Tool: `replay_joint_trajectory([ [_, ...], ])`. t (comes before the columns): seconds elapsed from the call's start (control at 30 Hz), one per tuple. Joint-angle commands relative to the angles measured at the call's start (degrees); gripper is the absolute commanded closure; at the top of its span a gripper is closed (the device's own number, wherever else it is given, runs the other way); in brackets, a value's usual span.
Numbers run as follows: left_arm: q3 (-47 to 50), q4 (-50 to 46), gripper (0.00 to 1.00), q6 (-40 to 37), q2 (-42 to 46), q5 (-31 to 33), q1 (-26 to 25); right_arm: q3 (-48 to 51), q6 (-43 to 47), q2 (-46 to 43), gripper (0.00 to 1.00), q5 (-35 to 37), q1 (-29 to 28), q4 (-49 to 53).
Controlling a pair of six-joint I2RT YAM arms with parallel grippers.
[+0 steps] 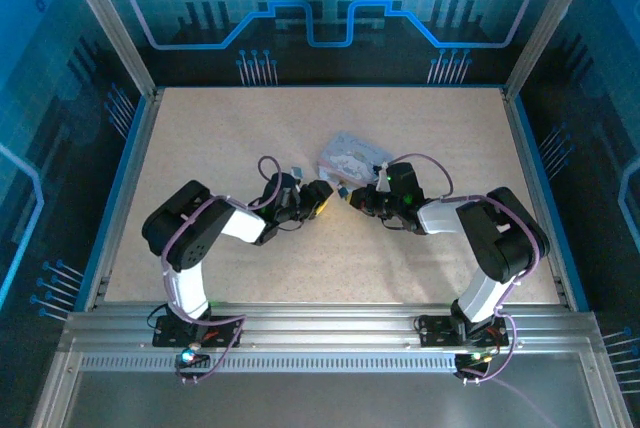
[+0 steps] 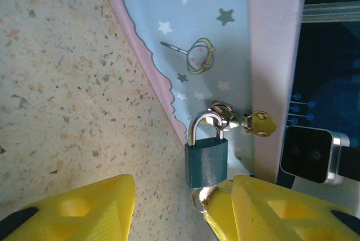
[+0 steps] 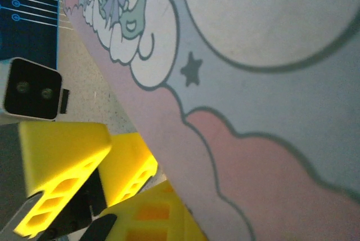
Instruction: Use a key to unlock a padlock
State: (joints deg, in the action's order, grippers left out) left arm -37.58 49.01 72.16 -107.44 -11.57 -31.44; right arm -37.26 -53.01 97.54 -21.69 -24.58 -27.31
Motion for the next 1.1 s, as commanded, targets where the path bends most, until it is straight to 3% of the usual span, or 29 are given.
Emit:
replay_joint_trajectory([
  [0.0, 0.5, 7.0, 0.52, 3.8, -2.4, 0.7, 0.1, -0.4, -2.6, 0.9, 1.00, -0.8, 0.0, -1.2],
  [0.5, -2.7, 9.4, 0.53, 7.4, -6.4, 0.6, -1.2, -0.8, -4.0, 1.0, 1.00, -1.0, -0.3, -0.6],
  [1.07, -5.9, 11.8, 0.62, 9.6, -9.6, 0.1, -2.4, -1.1, -4.5, 1.8, 1.00, -0.9, -0.4, -0.3],
])
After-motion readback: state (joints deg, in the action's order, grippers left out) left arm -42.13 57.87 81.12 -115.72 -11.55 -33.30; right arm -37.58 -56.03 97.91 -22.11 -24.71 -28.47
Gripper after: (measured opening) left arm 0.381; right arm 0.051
